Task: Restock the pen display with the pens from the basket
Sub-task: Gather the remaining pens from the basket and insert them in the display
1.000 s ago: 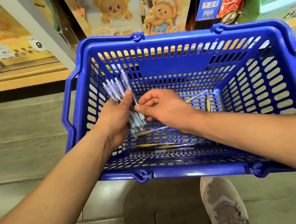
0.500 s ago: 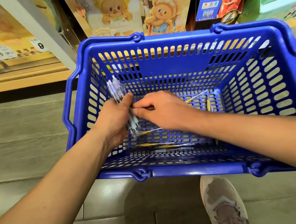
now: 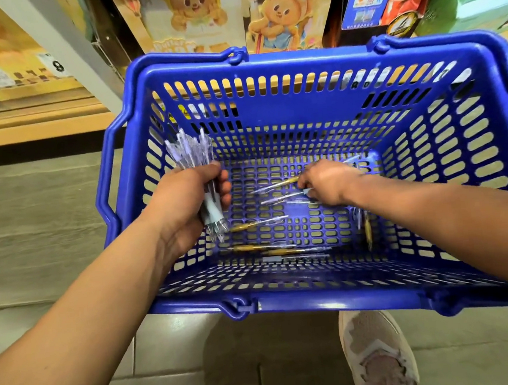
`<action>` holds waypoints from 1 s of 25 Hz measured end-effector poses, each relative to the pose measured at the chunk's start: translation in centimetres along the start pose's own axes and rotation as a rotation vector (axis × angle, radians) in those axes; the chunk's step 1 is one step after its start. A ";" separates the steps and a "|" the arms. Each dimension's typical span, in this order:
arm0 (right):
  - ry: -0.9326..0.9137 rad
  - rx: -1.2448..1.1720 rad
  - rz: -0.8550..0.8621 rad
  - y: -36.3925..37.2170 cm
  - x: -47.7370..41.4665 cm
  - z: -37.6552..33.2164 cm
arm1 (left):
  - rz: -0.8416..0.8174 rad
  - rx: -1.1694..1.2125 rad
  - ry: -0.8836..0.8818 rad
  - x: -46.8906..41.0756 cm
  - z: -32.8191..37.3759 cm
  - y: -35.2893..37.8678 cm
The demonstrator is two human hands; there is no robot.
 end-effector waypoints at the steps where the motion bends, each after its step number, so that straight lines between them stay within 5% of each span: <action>1: 0.001 0.042 0.017 0.3 -0.4 -0.1 | -0.005 -0.006 -0.009 -0.1 -0.1 -0.1; 7: 0.023 0.110 0.008 -0.3 -0.3 -0.6 | 0.031 -0.009 -0.022 -0.5 -0.4 -0.5; 12: -0.069 -0.561 0.107 -4.3 3.1 -3.1 | 0.082 -0.034 -0.007 -0.4 -0.5 0.0; 16: -0.179 -1.073 0.017 -6.5 6.2 -6.7 | 0.093 -0.081 0.014 0.4 -0.8 1.5; 20: -0.182 -1.128 0.041 -6.6 8.2 -9.0 | 0.032 -0.111 0.039 1.9 -1.3 3.2; 25: -0.134 -0.900 0.161 -6.8 9.1 -9.7 | 0.050 -0.102 0.035 2.1 -1.4 3.2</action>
Point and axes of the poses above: each hand's wrist, its own x-axis away from the middle knuckle, its own y-axis out of the palm, z = x × y, the point moved 4 cm from there along -x, towards the middle knuckle, and after that the axes turned 2 degrees about x, right-handed, at the moved point
